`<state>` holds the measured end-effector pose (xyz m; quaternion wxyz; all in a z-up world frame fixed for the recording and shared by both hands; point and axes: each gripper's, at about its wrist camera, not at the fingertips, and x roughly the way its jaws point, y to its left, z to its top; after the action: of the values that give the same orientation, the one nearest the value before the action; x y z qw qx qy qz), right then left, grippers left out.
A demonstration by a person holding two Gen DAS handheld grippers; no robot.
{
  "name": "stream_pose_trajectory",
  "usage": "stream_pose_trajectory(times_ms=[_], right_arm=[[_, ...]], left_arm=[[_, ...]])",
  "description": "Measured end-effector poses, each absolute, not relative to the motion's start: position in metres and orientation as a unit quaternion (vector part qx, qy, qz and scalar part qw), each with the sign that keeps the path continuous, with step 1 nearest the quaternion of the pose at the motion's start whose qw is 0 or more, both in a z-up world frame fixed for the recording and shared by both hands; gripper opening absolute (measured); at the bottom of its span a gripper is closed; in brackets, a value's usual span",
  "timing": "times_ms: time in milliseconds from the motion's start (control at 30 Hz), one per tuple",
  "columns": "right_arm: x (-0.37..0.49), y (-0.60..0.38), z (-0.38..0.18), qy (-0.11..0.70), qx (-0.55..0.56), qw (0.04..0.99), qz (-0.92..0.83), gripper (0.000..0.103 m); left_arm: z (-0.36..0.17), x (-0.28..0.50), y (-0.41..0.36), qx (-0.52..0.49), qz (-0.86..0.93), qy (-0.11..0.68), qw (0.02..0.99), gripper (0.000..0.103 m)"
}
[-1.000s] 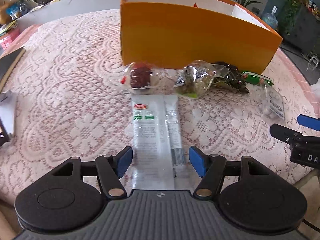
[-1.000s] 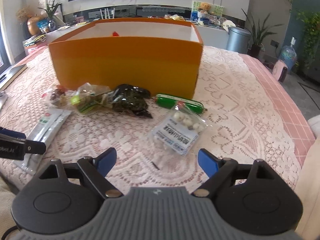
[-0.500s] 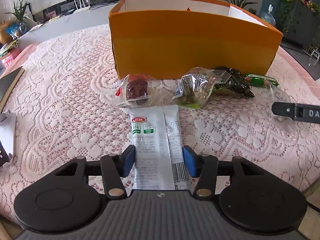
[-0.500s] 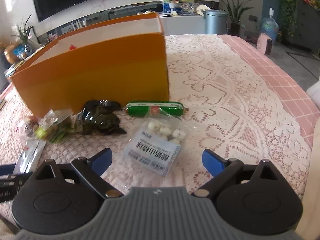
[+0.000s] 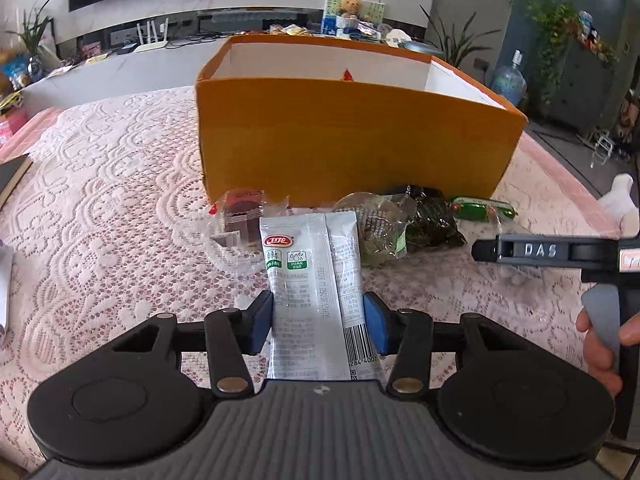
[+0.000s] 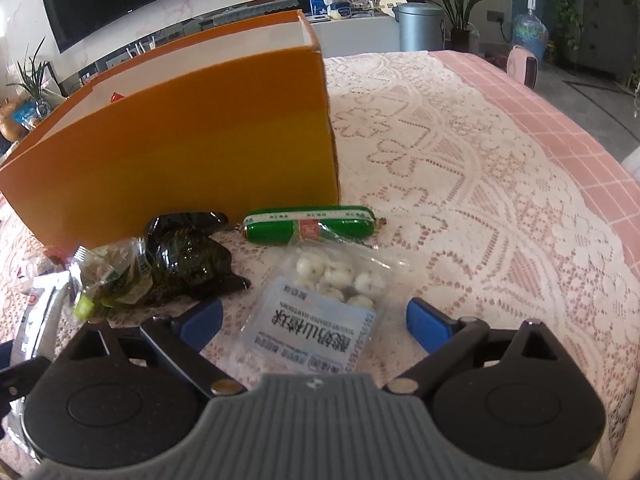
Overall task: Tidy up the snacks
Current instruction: 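Grasp the white strip packet with the left tool while the right tool grasps the clear candy-ball bag, then lift both held packets and carry them over the orange box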
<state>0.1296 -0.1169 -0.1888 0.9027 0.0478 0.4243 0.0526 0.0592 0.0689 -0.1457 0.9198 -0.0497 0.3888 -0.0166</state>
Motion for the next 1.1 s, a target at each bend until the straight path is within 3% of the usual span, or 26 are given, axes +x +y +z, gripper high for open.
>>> stream_pose_trajectory(times_ms=[267, 500, 1100], right_arm=[[0.122, -0.100, -0.192, 0.406, -0.030, 0.911, 0.063, 0.073], [0.119, -0.103, -0.189, 0.405, -0.028, 0.911, 0.071, 0.065], [0.063, -0.088, -0.148, 0.370, -0.066, 0.915, 0.144, 0.063]], left_arm=[[-0.139, 0.056, 0.076, -0.075, -0.013, 0.368, 0.927, 0.055], [-0.136, 0.053, 0.071, -0.067, -0.013, 0.363, 0.929, 0.055], [-0.109, 0.032, 0.056, -0.058, -0.020, 0.344, 0.937, 0.054]])
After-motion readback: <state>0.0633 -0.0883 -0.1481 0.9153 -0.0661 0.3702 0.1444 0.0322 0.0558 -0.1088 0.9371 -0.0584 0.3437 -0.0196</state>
